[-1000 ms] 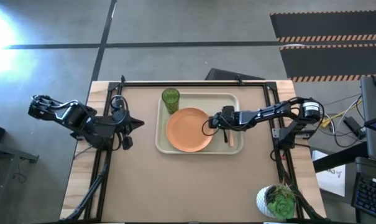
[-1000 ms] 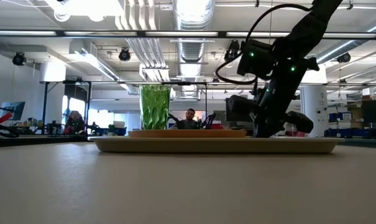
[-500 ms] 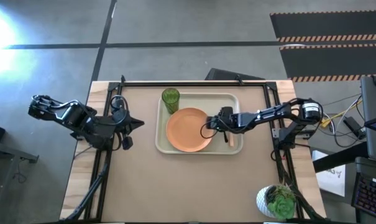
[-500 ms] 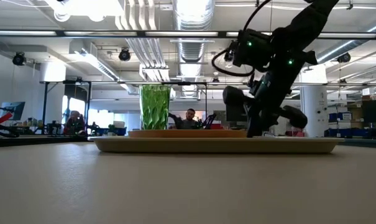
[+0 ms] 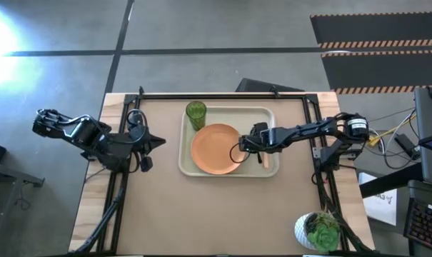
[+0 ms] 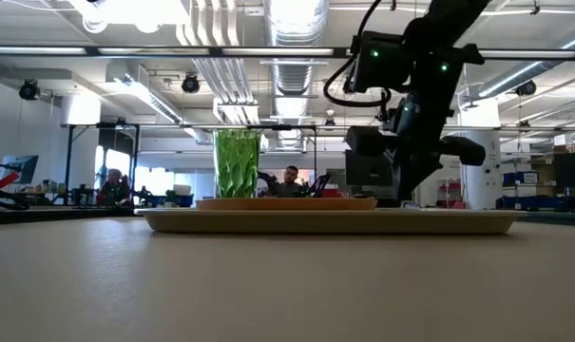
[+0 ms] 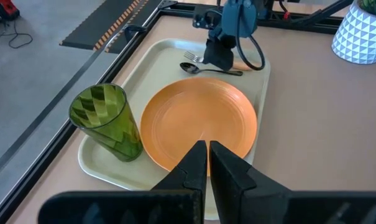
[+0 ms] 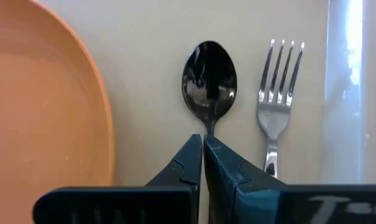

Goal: Pick and place plate/cup/fork/spoon on tray
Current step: Put the black spoon on the light brown serving tray to the right of the orange plate

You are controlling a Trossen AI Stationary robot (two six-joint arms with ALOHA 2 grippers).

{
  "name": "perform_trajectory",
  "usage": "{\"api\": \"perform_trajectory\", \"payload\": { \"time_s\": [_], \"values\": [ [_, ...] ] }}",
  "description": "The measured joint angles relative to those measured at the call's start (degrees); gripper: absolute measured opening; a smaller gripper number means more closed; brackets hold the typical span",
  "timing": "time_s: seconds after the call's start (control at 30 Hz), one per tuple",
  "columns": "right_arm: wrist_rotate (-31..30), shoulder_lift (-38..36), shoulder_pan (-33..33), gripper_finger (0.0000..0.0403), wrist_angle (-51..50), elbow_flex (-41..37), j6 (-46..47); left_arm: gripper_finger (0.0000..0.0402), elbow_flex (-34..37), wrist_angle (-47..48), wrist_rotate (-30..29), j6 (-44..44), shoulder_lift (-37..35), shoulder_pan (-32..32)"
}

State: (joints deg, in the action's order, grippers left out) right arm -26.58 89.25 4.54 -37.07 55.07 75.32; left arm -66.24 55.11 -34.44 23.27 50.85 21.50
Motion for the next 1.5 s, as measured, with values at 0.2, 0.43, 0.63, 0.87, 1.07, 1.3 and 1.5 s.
{"api": "perform_trajectory", "payload": {
  "time_s": [0.2, 0.43, 0.63, 0.87, 1.07, 1.3, 1.5],
  "values": [
    [1.4, 0.1, -1.3, 0.0008, -0.5, -1.8, 1.5, 0.0000, 0.0, 0.5, 0.0, 0.0, 0.0, 0.0],
    [1.6, 0.1, -2.2, 0.0008, -2.0, -2.2, 2.2, 0.0000, 0.0, 1.0, 0.0, 0.0, 0.0, 0.0],
    [1.5, 0.1, -2.5, 0.0008, -2.0, -2.9, 1.7, 0.0000, 0.0, 1.0, 0.0, 0.1, 0.0, 0.0],
    [2.4, 0.1, -3.2, 0.0008, -1.4, -5.2, 3.5, 0.0000, 0.0, 1.0, 0.0, 0.2, 0.0, 0.0],
    [2.8, 0.1, -5.6, 0.0008, -1.0, -6.4, 7.2, 0.0000, 0.0, 1.0, 0.0, 0.3, 0.0, 0.0],
    [2.5, 0.1, -7.7, 0.0008, -0.8, -6.4, 10.0, 0.0000, 0.0, 1.0, 0.0, 0.3, 0.0, 0.0],
    [-0.2, 0.1, -9.7, 0.0008, 0.7, -6.4, 12.6, 0.0000, 0.0, 1.0, 0.0, 0.3, 0.0, 0.0]
  ]
}}
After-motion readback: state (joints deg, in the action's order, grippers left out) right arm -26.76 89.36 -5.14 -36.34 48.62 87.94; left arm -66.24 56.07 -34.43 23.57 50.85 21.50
